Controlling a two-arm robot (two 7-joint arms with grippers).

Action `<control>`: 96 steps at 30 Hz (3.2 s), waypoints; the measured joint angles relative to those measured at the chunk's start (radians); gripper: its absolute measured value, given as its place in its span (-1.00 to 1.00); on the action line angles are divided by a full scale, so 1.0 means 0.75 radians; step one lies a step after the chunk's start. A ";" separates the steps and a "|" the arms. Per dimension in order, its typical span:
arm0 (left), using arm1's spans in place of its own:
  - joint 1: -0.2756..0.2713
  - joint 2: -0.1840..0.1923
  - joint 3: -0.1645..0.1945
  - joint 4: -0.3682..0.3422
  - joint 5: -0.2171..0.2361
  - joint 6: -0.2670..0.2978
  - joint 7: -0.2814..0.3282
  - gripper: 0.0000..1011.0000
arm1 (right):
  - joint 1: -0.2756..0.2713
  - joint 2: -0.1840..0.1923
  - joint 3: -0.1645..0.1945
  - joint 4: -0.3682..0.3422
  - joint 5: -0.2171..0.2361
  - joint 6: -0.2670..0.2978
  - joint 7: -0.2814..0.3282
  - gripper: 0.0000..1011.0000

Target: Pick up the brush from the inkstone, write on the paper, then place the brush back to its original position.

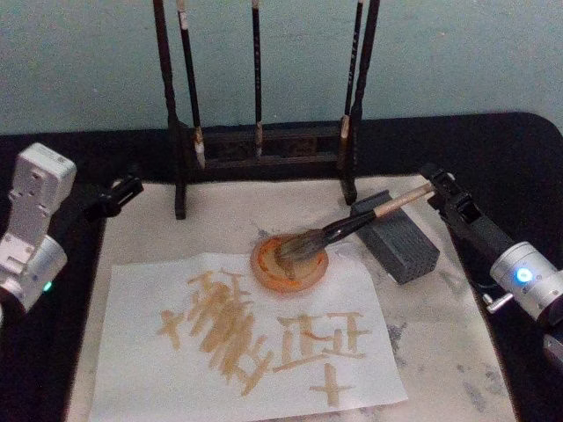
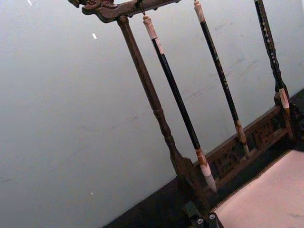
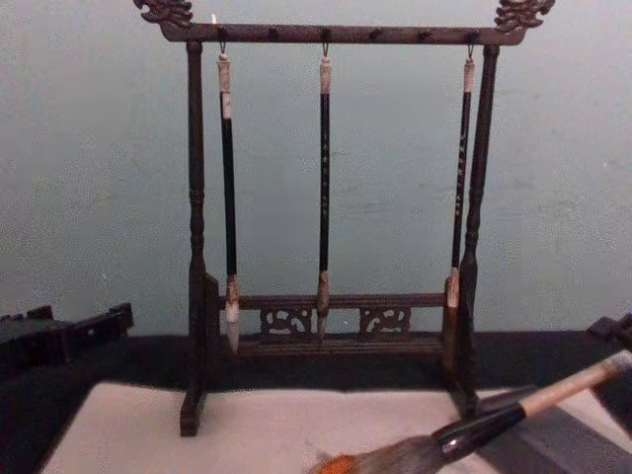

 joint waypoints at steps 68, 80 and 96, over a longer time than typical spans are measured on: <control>0.000 0.000 0.000 0.000 0.000 0.000 0.000 0.98 | -0.011 0.093 -0.093 -0.172 -0.140 -0.074 0.002 -0.66; 0.000 0.000 0.000 0.000 0.000 0.000 0.000 0.98 | 0.049 0.144 -0.191 -0.293 -0.319 -0.058 -0.030 -0.66; 0.000 0.000 0.000 0.000 0.000 0.000 0.000 0.98 | 0.102 0.186 -0.241 -0.435 -0.532 -0.018 -0.053 -0.66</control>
